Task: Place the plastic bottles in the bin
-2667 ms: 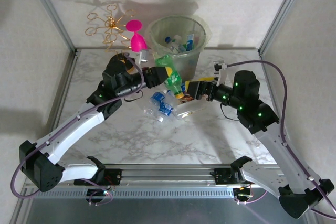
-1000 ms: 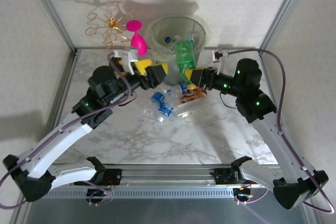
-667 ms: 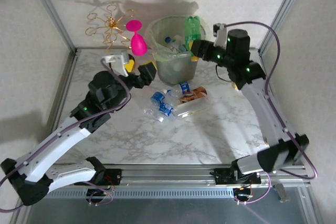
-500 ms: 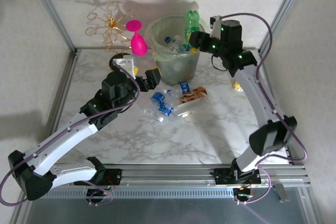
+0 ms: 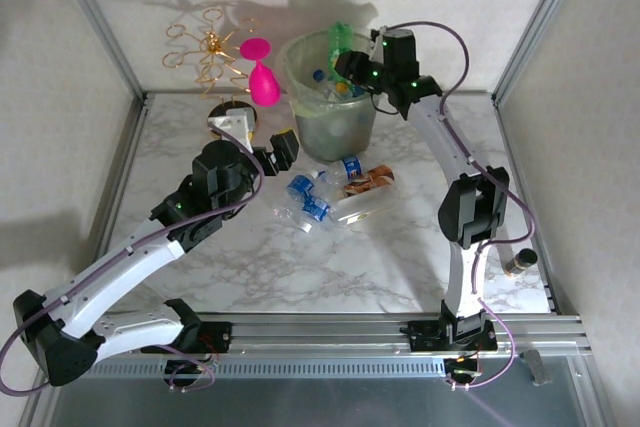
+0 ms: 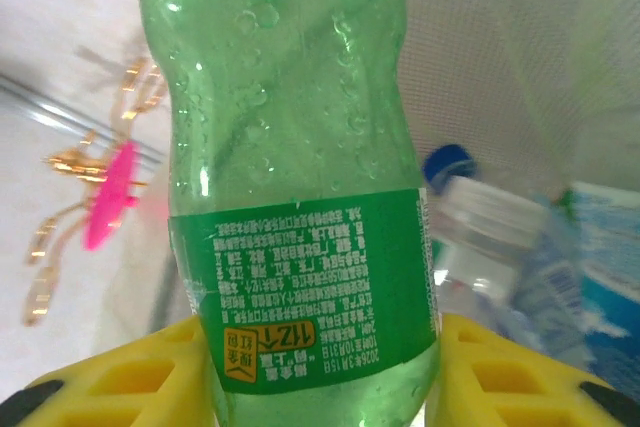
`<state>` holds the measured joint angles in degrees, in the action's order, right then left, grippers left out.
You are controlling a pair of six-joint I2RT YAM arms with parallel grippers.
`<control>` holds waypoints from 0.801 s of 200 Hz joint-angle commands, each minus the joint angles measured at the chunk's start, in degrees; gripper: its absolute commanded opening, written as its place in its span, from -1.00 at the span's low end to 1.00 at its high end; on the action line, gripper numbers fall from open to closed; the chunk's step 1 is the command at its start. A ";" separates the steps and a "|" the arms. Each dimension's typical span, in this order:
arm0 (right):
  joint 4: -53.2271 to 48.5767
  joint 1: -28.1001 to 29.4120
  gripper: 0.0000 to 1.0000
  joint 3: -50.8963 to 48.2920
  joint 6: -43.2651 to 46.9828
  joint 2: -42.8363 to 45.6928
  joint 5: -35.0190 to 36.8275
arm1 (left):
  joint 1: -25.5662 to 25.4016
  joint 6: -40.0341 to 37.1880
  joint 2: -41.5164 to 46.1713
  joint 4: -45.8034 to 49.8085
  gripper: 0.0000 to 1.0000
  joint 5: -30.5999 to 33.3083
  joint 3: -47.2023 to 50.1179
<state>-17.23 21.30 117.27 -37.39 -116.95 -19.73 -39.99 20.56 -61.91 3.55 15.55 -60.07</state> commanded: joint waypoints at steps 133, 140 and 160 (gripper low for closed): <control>-1.24 2.26 0.34 7.25 -3.06 -3.93 -3.90 | 0.69 0.12 3.29 -1.03 0.94 7.93 0.99; -1.62 2.16 0.31 7.84 -2.29 -3.70 -3.69 | 0.70 0.21 3.29 -1.05 0.94 8.08 1.00; -3.66 1.99 0.23 10.46 0.25 -2.95 -3.02 | 0.81 0.33 3.20 -1.04 0.94 8.48 0.92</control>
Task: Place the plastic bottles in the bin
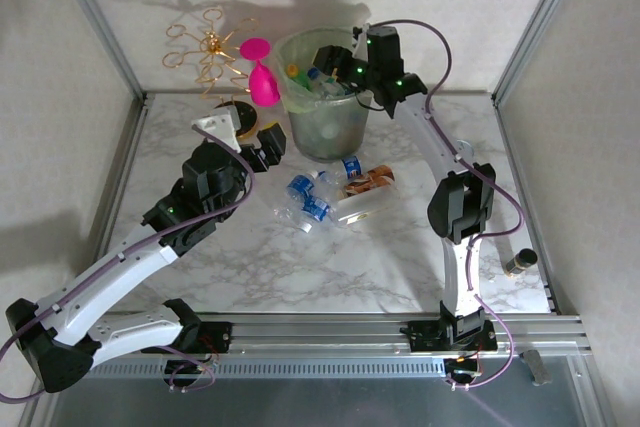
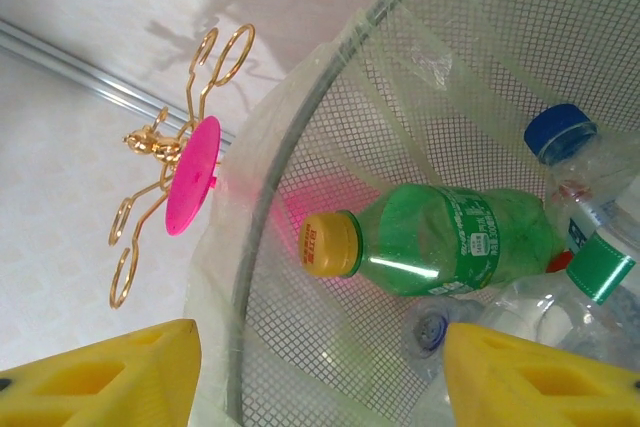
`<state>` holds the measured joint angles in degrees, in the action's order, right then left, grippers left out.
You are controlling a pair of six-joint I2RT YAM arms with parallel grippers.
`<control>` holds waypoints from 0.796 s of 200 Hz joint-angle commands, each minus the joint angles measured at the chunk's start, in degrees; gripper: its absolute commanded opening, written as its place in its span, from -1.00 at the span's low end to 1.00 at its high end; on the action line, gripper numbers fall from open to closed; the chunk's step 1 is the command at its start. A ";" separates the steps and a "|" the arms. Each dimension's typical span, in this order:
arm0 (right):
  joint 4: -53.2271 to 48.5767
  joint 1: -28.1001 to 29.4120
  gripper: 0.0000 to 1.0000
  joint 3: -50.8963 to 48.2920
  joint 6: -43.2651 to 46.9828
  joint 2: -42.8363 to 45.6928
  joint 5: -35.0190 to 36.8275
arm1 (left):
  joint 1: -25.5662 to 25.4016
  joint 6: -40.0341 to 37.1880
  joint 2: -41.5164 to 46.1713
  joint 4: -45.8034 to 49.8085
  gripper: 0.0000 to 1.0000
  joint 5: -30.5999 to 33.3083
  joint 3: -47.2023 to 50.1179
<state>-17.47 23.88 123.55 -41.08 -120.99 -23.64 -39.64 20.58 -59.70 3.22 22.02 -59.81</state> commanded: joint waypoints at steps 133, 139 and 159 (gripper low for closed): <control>2.94 -0.83 0.13 -35.26 12.47 38.79 6.15 | 0.10 3.43 -4.65 10.36 0.82 -13.77 -2.63; 3.04 -0.81 0.13 -37.58 12.60 40.68 6.00 | -0.04 3.08 -5.58 11.58 0.78 -14.70 -2.44; 3.35 -0.78 0.14 -44.97 13.19 46.55 5.39 | -0.12 1.83 -7.78 13.34 0.67 -16.30 -1.12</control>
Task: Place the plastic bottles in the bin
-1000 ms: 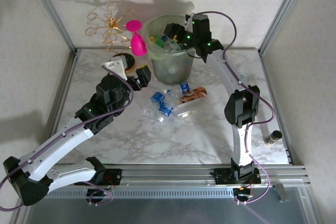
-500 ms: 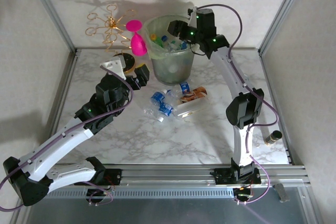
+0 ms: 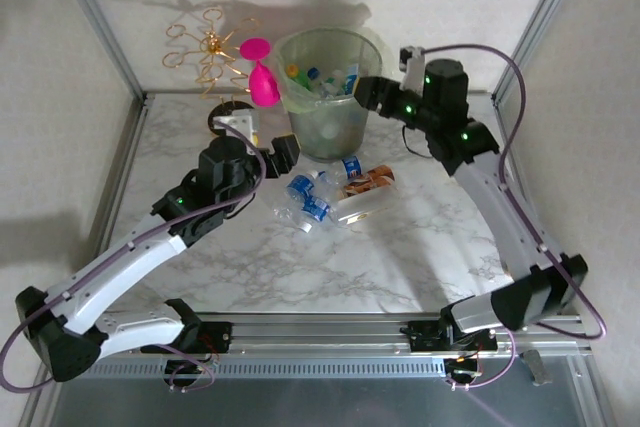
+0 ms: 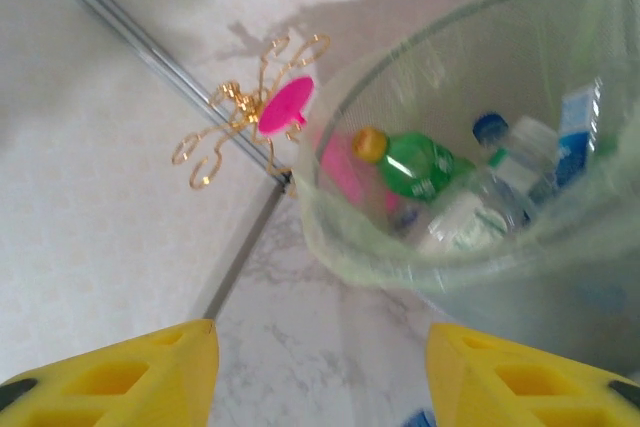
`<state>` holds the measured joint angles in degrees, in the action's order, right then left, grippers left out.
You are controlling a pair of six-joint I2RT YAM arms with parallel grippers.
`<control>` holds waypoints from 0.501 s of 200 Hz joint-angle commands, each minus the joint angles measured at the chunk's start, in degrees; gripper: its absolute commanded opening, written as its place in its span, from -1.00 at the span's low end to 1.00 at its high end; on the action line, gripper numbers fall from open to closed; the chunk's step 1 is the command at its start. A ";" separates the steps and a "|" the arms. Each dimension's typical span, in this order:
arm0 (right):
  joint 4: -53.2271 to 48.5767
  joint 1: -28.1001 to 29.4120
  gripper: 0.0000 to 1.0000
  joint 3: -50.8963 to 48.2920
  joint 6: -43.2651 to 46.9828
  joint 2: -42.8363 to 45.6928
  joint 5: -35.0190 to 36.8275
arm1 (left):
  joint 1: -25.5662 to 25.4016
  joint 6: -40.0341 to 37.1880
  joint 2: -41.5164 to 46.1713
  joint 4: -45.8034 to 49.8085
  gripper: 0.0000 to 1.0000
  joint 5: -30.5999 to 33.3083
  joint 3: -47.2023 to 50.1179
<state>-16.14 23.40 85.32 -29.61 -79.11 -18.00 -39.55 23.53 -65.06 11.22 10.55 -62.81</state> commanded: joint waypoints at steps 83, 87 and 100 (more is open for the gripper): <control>0.00 -0.20 0.21 -21.48 4.46 18.47 -0.56 | 6.17 -1.37 -21.49 11.60 0.81 -11.14 -2.46; 0.05 -0.23 0.22 -21.86 4.46 18.87 -0.55 | 6.26 -1.31 -22.42 11.54 0.83 -11.03 -2.72; 0.05 -0.24 0.23 -22.80 4.23 19.64 -1.17 | 6.54 -1.50 -25.18 11.44 0.88 -9.80 -3.48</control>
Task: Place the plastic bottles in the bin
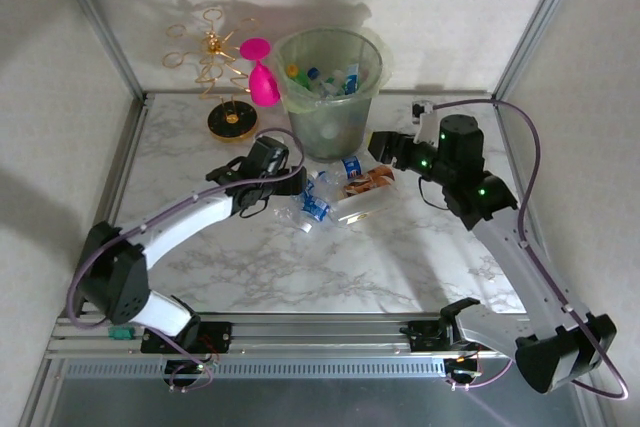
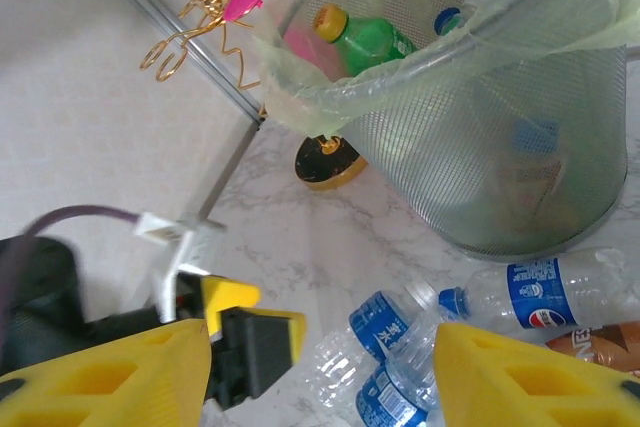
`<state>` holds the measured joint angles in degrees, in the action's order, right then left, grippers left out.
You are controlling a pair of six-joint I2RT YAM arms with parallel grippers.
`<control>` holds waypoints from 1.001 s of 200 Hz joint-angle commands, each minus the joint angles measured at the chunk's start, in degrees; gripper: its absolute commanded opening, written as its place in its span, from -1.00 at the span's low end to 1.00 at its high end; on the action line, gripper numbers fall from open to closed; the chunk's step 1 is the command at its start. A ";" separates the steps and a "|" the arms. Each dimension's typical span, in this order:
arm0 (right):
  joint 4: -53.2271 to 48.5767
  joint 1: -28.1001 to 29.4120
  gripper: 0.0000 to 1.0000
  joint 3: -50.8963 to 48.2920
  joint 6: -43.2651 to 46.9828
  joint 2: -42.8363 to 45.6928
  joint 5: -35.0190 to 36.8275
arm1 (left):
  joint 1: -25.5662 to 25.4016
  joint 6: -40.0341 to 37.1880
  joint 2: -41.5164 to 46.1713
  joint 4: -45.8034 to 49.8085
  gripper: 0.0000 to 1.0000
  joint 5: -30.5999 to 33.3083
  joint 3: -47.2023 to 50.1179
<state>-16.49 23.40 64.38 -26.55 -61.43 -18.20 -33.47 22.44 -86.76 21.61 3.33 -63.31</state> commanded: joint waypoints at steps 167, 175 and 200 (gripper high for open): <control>0.50 -0.20 0.30 -3.46 2.29 3.07 -2.81 | 4.63 -1.89 -18.15 -1.71 0.84 -6.06 -3.50; 0.41 -0.24 0.30 -3.37 2.29 3.08 -2.67 | 5.17 -1.64 -18.25 -1.66 0.83 -5.98 -3.49; 0.36 -0.20 0.30 -3.42 2.17 3.09 -2.71 | 6.30 -1.35 -18.87 -1.69 0.77 -5.57 -3.66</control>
<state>-16.95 23.40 60.73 -24.82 -58.33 -19.73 -28.51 20.99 -104.47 19.94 -2.24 -66.54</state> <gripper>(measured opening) 0.651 0.897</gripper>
